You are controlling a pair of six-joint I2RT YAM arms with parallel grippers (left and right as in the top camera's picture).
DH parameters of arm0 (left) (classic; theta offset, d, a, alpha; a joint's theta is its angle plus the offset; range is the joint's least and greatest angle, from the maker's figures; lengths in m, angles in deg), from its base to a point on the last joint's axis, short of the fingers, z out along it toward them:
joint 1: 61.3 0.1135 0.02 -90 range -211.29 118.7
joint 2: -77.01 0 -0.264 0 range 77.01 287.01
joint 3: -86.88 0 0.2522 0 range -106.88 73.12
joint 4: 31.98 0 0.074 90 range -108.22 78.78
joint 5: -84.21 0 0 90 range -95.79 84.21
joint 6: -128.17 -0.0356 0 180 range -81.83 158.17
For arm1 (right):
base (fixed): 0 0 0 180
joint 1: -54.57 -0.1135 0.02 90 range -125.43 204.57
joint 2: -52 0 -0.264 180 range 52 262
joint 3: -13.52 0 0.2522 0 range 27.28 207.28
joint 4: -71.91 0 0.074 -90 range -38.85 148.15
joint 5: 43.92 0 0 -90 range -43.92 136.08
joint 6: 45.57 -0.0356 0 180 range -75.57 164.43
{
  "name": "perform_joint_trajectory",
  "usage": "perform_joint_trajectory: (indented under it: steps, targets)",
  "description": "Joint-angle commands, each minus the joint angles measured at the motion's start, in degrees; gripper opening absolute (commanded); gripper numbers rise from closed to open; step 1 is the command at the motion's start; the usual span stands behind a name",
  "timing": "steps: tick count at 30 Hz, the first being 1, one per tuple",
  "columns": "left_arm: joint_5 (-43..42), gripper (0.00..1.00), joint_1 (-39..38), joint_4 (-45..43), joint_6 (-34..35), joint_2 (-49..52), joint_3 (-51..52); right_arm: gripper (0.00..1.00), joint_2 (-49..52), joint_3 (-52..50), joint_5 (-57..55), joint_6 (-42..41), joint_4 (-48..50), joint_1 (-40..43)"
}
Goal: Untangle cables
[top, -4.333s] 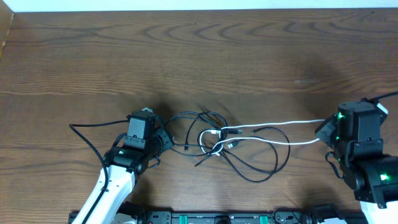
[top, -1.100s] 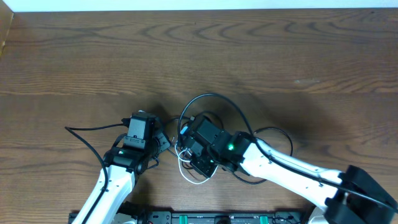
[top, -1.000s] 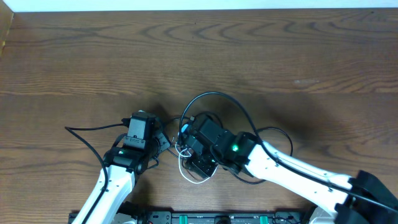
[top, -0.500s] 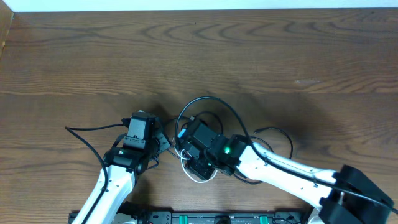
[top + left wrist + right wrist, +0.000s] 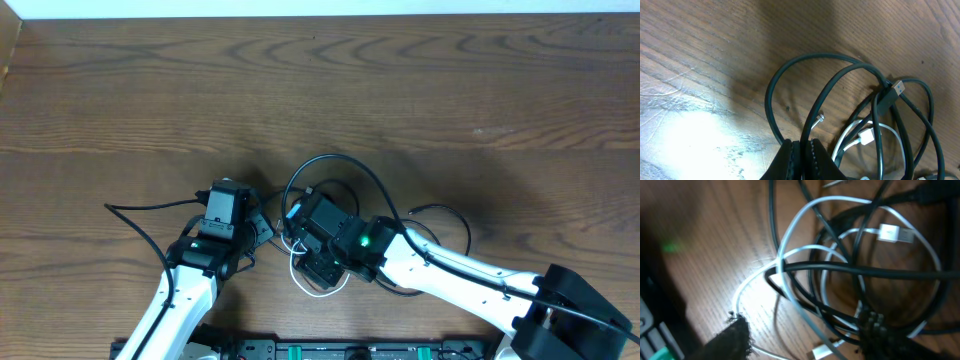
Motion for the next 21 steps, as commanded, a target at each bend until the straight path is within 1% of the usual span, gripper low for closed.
perform_joint_trajectory:
  steps: [1,4,5,9,12,13,14,15,17,18,19,21]
  targets:
    - [1.18,0.08,0.24,0.48,0.13,0.11,-0.42,0.55,1.51,0.15,-0.52,-0.55,-0.07,-0.24]
    - [1.20,0.08,0.24,0.72,0.13,0.11,-0.42,0.11,1.77,0.15,2.19,-0.59,-0.02,-0.24]
    - [1.18,0.08,0.24,0.72,0.13,0.11,-0.42,0.01,1.75,0.15,2.56,-0.92,0.02,-0.22]
    - [1.20,0.08,0.24,0.70,0.13,0.11,-0.42,0.01,0.50,0.68,5.42,-2.69,-0.09,0.20]
    - [1.20,0.09,0.24,0.70,0.13,0.11,-0.42,0.01,-3.39,1.25,9.88,-2.58,-0.07,1.07]
    - [1.18,0.15,0.24,0.70,0.13,0.11,-0.42,0.01,-5.14,1.42,11.06,-2.12,-0.02,1.49]
    - [1.18,0.17,0.24,0.70,0.13,0.11,-0.42,0.01,-7.13,1.57,11.96,-1.70,0.02,1.92]
    - [1.18,0.17,0.24,0.70,0.13,0.11,-0.42,0.01,-9.22,1.64,12.28,-1.60,0.22,2.40]
    - [1.14,0.38,0.24,0.70,0.13,0.11,-0.42,0.01,-13.77,1.64,12.28,-1.62,0.90,3.39]
    - [0.79,0.45,0.24,0.74,0.11,0.11,-0.42,0.01,-15.63,1.64,12.28,-1.62,1.18,3.74]
    - [-0.33,0.47,0.24,0.94,0.13,0.11,-0.42,0.01,-17.73,1.64,12.26,-1.60,1.42,3.98]
    - [-3.78,0.55,0.24,0.55,0.13,0.11,-0.42,0.01,-20.59,1.64,11.80,-1.22,1.42,4.07]
